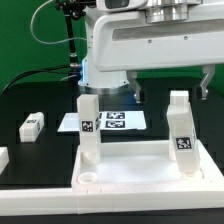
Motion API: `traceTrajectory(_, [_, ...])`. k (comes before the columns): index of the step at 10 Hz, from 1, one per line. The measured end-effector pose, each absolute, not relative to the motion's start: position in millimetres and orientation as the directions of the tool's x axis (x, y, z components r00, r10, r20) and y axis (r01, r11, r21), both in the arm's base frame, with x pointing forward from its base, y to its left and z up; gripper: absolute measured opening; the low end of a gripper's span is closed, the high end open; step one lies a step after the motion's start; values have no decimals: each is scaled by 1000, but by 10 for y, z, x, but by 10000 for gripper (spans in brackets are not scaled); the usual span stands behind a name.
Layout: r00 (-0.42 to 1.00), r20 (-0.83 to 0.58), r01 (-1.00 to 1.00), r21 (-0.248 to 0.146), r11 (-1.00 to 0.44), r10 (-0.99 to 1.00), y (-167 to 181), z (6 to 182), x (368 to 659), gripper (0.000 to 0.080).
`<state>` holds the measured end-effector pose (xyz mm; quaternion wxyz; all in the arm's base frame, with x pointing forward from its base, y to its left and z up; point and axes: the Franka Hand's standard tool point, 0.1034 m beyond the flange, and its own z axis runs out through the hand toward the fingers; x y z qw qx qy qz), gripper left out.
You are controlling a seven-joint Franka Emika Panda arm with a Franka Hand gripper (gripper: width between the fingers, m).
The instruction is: Assemble desk
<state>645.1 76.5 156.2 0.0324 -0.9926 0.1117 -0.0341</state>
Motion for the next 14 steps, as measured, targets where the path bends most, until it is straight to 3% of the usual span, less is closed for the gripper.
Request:
traceTrajectory(2, [956, 36, -287, -97, -953, -292, 818, 1699, 6621, 648])
traceTrajectory(3, [951, 47, -300, -102, -949, -305, 862, 1679, 6636, 648])
traceTrajectory(7, [945, 50, -319, -95, -943, -324, 1030, 1387, 6586, 648])
traceTrajectory(14, [941, 36, -333, -86, -939, -337, 1057, 1257, 6537, 648])
